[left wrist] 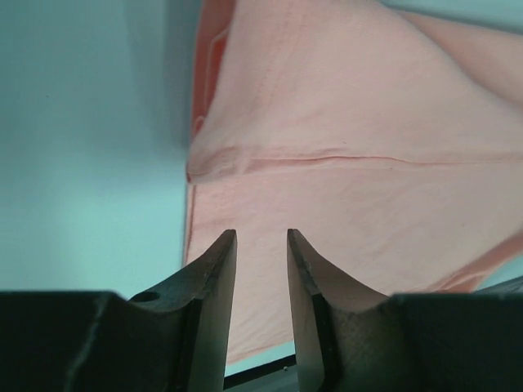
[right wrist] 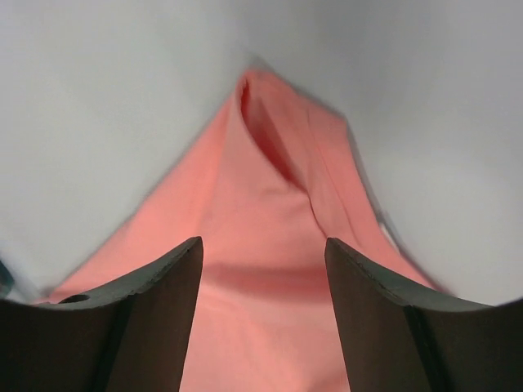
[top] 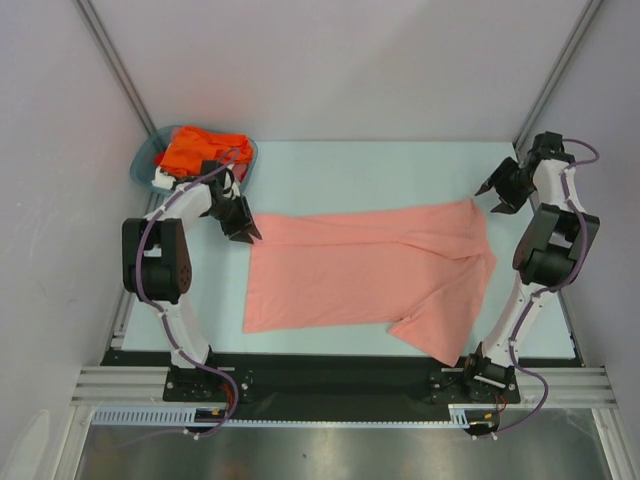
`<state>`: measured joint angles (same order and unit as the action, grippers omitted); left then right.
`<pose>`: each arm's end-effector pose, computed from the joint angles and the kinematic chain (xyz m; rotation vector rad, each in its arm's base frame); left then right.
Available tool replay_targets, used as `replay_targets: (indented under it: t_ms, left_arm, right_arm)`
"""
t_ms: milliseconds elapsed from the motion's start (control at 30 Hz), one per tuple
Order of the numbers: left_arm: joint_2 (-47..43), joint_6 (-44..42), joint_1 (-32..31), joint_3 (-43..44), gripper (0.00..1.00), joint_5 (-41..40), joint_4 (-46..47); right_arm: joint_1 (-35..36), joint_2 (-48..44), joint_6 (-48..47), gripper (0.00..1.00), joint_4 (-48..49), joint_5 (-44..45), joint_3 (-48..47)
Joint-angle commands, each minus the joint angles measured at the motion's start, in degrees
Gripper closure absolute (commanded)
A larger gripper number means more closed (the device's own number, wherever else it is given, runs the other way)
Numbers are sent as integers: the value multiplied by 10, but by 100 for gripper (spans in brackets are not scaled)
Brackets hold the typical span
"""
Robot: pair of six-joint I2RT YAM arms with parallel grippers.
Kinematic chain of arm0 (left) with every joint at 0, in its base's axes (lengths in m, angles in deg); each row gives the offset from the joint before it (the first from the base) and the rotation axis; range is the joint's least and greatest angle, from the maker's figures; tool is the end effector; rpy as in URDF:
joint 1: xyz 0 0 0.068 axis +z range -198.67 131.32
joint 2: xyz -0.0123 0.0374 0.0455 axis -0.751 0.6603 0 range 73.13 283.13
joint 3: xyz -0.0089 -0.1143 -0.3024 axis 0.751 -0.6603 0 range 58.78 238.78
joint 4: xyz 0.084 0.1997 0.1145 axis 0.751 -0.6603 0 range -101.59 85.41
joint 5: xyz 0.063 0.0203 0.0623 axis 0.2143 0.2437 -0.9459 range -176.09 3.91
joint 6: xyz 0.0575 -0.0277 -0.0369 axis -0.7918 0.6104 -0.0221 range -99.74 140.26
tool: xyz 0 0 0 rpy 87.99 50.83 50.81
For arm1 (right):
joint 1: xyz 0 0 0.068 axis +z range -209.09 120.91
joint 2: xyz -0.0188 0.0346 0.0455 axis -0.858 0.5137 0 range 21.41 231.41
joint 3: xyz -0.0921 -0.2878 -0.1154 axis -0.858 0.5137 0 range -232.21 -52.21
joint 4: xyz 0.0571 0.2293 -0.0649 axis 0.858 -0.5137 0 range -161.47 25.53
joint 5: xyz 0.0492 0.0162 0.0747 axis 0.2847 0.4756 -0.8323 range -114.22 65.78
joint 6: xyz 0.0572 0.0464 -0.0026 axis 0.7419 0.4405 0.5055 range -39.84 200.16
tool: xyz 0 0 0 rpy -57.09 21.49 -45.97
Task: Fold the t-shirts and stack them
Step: Fold the tshirt
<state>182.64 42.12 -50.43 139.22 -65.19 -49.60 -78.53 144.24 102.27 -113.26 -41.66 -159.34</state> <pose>0.3887 -0.0338 0.2268 -0.4305 2.8535 -0.6035 0.4622 -0.1436 0.2555 0.8617 2.5330 0.4240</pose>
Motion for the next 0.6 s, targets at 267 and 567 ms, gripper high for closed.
replay_targets:
  t_ms: [267, 567]
  left_arm:
    - [51, -23, -3, 37, 60, -54, -12]
    - [57, -24, -3, 33, 61, -61, -13]
  right_arm:
    - [16, -152, -37, 33, -1, -1, 212]
    - [16, -184, -51, 34, -9, 19, 264]
